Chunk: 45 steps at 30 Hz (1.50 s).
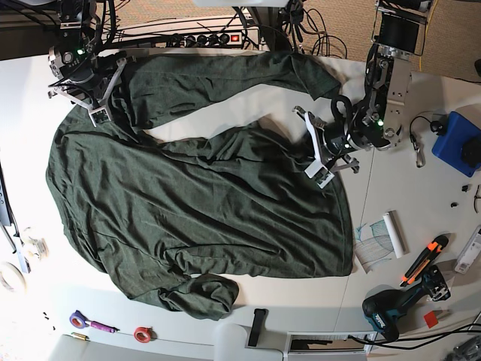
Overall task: Layout the t-shirt on the table in an organized manner, then fold the t-shirt properly
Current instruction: 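Grasp the shirt side edge with the left gripper and lift it, then pull the grasped shirt edge with the left gripper away from the right gripper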
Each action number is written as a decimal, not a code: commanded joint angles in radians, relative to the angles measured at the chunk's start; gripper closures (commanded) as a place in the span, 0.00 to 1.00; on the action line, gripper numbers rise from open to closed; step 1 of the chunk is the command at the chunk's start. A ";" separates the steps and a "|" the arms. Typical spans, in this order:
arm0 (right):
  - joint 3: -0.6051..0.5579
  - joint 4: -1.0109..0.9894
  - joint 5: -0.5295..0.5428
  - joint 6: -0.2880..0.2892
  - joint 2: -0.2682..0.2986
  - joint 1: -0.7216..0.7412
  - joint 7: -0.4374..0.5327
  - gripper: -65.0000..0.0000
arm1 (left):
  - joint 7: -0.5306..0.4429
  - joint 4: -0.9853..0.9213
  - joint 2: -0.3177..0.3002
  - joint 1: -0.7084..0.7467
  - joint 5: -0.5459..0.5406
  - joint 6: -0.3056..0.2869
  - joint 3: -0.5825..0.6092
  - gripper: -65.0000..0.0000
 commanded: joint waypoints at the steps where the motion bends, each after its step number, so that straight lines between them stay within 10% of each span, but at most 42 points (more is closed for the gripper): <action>1: 0.003 0.011 -0.002 0.000 0.011 0.001 0.011 0.62 | 0.028 0.005 -0.008 -0.005 0.019 -0.018 -0.001 1.00; 24: 0.003 0.011 -0.002 0.000 0.011 0.001 0.011 0.62 | 0.512 0.319 -0.223 -0.002 -0.366 -0.050 -0.001 1.00; 30: 0.003 0.011 -0.002 0.000 0.011 0.001 0.011 0.62 | 0.466 0.357 -0.269 -0.007 -0.304 -0.034 -0.008 1.00; 35: 0.003 0.011 -0.002 0.000 0.011 0.001 0.010 0.62 | 0.317 0.357 -0.267 -0.007 -0.062 0.103 -0.016 0.76; 39: 0.003 0.011 -0.002 0.000 0.011 0.001 0.010 0.62 | 0.219 0.357 -0.266 -0.001 0.019 0.212 -0.016 0.74; 45: 0.003 0.011 -0.002 0.000 0.011 0.001 0.010 0.62 | 0.327 0.354 -0.266 0.005 -0.101 0.130 -0.016 0.64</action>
